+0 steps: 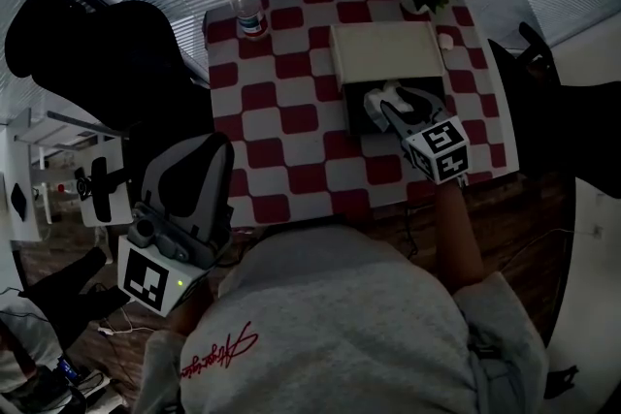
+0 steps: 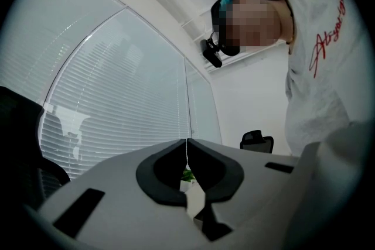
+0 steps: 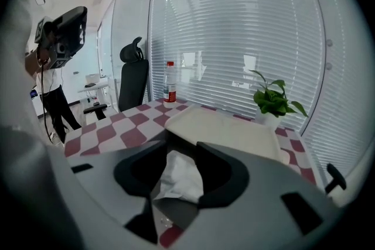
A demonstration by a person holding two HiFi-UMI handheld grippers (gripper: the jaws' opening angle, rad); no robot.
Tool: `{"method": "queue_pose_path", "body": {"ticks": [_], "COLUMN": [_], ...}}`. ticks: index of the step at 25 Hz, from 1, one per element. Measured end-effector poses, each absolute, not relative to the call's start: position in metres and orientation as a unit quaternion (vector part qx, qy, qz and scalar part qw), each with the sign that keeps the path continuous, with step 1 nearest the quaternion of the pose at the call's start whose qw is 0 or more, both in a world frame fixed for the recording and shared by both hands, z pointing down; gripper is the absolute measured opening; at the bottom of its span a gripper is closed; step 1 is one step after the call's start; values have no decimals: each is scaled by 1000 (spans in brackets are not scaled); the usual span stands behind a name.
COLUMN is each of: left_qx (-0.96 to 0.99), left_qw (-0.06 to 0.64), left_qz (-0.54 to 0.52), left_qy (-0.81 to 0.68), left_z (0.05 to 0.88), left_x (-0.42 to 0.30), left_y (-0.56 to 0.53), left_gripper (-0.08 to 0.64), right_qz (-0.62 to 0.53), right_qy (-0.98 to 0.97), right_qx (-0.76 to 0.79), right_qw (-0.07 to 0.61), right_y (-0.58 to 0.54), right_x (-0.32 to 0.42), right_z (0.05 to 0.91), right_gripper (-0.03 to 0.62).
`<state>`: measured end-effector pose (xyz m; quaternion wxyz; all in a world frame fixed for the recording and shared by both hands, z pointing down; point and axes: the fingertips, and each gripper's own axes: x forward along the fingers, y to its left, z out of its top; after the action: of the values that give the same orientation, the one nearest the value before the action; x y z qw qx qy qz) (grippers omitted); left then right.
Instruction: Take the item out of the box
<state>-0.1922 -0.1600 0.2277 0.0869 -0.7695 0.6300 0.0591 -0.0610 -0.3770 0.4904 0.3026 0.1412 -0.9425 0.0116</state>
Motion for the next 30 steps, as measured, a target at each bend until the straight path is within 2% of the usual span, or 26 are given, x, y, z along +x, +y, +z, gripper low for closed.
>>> {"method": "queue_pose_path", "body": {"ticks": [30], "left_qx": [-754], "left_qw": [87], "left_qz": [63], "left_qy": [648], "left_z": [226], "left_x": [-207], "left_y": [-147], "left_gripper": [17], "right_qz": [17], "right_qy": [-908], "right_qx": [107], "right_qw": [404], "right_y": [-387], "right_x": [-62], "right_z": [536], "right_gripper": [173]}}
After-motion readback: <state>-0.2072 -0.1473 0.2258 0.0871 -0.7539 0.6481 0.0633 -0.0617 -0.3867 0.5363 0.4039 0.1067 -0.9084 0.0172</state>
